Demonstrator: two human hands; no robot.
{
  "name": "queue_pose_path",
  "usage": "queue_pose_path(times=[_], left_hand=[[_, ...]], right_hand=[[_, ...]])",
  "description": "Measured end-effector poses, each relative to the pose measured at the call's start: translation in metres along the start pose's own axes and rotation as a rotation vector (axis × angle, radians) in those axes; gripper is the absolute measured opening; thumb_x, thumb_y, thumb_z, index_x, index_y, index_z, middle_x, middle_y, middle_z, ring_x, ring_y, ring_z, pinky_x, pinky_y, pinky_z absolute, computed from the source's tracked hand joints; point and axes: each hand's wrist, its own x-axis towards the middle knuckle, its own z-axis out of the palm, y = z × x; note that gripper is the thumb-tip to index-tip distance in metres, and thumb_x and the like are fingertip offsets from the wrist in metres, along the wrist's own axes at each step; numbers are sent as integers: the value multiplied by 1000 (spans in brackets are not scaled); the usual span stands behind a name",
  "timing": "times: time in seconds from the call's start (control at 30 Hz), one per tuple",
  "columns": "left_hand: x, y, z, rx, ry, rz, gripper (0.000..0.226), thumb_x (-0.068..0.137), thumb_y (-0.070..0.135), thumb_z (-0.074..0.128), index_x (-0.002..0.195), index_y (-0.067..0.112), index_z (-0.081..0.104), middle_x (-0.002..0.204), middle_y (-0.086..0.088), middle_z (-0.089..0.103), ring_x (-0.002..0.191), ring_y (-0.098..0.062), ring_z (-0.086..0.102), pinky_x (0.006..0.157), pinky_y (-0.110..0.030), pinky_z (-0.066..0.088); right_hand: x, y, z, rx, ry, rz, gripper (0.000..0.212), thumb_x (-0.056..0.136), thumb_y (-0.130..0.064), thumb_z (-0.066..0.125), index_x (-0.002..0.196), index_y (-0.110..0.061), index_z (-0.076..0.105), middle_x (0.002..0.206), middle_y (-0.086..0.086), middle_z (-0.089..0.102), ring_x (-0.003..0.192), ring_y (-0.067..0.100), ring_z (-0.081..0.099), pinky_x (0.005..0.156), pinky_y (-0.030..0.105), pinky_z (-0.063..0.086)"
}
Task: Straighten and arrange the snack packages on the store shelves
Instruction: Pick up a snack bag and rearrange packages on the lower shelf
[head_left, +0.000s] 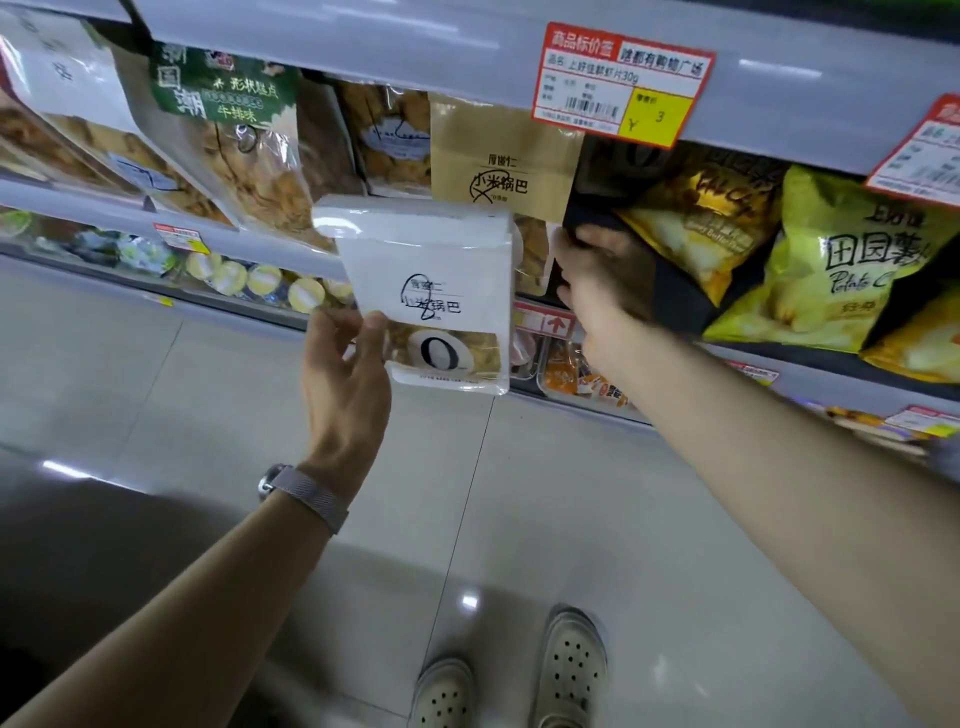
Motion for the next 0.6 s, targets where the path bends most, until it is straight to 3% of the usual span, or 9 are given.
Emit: queue_pose_path(times=[0.1,0.2,0.33,0.4,0.47,0.53,0.6], left_hand=[[-7,14,20,24,-42,60,18,104,27,61,88,24,53,97,-25,65,87,-20,60,92,-50,59],[-17,32,50,77,-86,122,17,106,23,60,92,15,54,89,-16,67,81,-15,61,76,-34,54],[-31,55,97,121,-92,152,17,106,25,60,97,12,55,87,4,66,75,2,59,68,-17,45],[-34,64,119,116,-110,178,17,106,26,60,98,11,56,89,6,64,78,1,58,67,-21,45],[-32,71,138,94,-124,192,16,106,24,60,97,12,54,90,4,63,80,-7,58,69,-25,46],[-25,76,154,60,-107,190,15,106,21,61,96,11,54,88,6,59,77,-2,55,67,-14,44],[-18,77,166,38,-106,191,13,106,17,59,97,11,53,86,6,57,73,2,54,64,-10,41]], right_hand=[[-38,15,-39,-19,-93,-73,22,88,-42,71,107,-31,70,111,-7,75,107,14,69,99,43,55],[-65,33,-70,-32,-170,-112,14,91,-39,66,101,-32,71,106,-12,76,107,11,68,98,43,55],[-65,25,-102,-14,3,-240,16,104,-31,54,99,-26,69,87,-15,71,87,4,65,76,32,52],[-57,17,-112,-2,38,-287,18,105,-29,52,104,-20,68,92,-10,71,92,10,66,83,39,55],[-46,12,-118,5,13,-284,16,101,-20,58,113,-15,67,103,-9,74,98,4,68,86,27,53],[-34,8,-123,-13,-26,-294,21,96,-10,61,116,-14,65,109,-9,74,100,1,68,81,18,49],[-22,5,-125,-16,-58,-301,29,91,-6,62,118,-17,64,112,-8,74,102,5,69,81,17,50]])
